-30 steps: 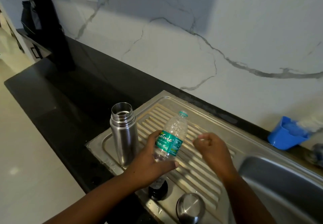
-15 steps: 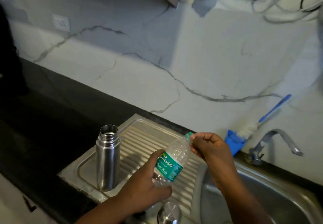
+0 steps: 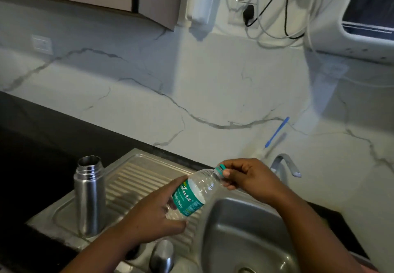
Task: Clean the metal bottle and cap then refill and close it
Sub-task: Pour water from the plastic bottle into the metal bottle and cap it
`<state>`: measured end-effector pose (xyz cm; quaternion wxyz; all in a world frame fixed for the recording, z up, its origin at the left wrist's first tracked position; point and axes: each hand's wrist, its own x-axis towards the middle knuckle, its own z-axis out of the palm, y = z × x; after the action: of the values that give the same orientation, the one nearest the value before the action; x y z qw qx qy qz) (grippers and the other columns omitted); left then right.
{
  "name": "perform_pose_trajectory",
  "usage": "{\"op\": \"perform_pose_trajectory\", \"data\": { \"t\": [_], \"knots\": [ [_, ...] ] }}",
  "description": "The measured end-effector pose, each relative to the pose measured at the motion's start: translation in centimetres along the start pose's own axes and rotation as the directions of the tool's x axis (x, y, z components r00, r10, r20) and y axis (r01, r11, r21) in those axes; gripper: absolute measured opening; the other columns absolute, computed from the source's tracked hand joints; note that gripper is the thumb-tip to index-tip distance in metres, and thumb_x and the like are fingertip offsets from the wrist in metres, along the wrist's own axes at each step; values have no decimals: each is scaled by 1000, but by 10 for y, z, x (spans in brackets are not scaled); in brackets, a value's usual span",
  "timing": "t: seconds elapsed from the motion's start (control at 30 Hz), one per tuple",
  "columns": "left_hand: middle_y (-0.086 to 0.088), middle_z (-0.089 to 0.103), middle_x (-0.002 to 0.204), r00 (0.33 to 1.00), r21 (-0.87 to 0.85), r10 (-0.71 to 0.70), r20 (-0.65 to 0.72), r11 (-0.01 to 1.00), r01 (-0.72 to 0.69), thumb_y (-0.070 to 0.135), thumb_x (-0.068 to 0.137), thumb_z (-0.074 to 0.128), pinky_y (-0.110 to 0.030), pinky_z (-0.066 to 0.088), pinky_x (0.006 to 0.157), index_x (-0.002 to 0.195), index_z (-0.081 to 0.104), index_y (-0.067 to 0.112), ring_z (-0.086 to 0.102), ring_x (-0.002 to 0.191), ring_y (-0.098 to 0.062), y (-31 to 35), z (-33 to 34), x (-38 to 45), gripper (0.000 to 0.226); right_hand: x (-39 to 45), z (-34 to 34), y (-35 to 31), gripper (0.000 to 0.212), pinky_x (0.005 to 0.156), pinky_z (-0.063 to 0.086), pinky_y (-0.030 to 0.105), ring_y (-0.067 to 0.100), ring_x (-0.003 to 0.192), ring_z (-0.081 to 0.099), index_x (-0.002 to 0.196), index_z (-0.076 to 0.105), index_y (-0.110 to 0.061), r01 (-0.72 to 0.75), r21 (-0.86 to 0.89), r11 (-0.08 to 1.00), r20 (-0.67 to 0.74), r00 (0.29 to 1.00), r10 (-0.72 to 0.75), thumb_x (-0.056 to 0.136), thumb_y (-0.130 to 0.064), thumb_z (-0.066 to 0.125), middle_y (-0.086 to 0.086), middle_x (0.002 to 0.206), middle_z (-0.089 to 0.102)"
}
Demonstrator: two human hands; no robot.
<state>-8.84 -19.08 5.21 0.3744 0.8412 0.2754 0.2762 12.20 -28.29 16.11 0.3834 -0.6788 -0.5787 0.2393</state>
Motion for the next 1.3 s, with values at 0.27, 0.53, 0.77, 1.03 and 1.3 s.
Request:
{"op": "perform_pose_trajectory", "data": {
  "t": [0.27, 0.53, 0.77, 1.03, 1.3],
  "knots": [
    [18, 64, 117, 997, 53, 42, 61, 998, -46, 30, 63, 79, -45, 55, 89, 135, 29, 68, 65, 103, -11, 65, 47, 16, 96, -44, -70, 35, 25, 74, 52, 30, 14, 72, 65, 75, 65, -24, 27, -319, 947, -65, 997, -50, 94, -36, 53, -1, 71, 67],
    [20, 42, 141, 981, 604, 192, -21, 785, -141, 61, 77, 61, -25, 48, 91, 146, -9, 57, 50, 119, -3, 106, 88, 19, 99, -67, -92, 65, 62, 63, 46, 30, 17, 50, 51, 74, 61, -13, -270, -128, 954, -134, 958, 253, 90, -65, 32, 7, 54, 55],
    [32, 53, 128, 990, 253, 81, 119, 961, -109, 43, 64, 77, -30, 52, 92, 138, 18, 70, 56, 110, 6, 111, 105, 19, 98, -88, -103, 100, 72, 64, 45, 32, 9, 63, 54, 71, 54, -19, 68, -438, 896, -310, 925, -221, 81, -78, 13, 1, 66, 58],
    [41, 43, 130, 987, 267, 87, 132, 956, -120, 42, 68, 75, -3, 40, 83, 132, 13, 74, 46, 109, 21, 94, 123, 15, 95, -74, -88, 117, 56, 55, 33, 28, 12, 57, 47, 50, 39, -19, -21, -432, 902, -262, 959, -104, 100, -43, 27, 0, 54, 47],
    [39, 41, 135, 994, 142, 107, -38, 985, -101, 43, 71, 79, -17, 42, 102, 137, 17, 66, 41, 121, 20, 45, 111, 53, 94, -25, -53, 116, 47, 59, 53, 31, 17, 70, 63, 90, 59, -20, -97, 224, 970, -224, 963, 148, 74, -65, 56, 2, 83, 67]
  ]
}}
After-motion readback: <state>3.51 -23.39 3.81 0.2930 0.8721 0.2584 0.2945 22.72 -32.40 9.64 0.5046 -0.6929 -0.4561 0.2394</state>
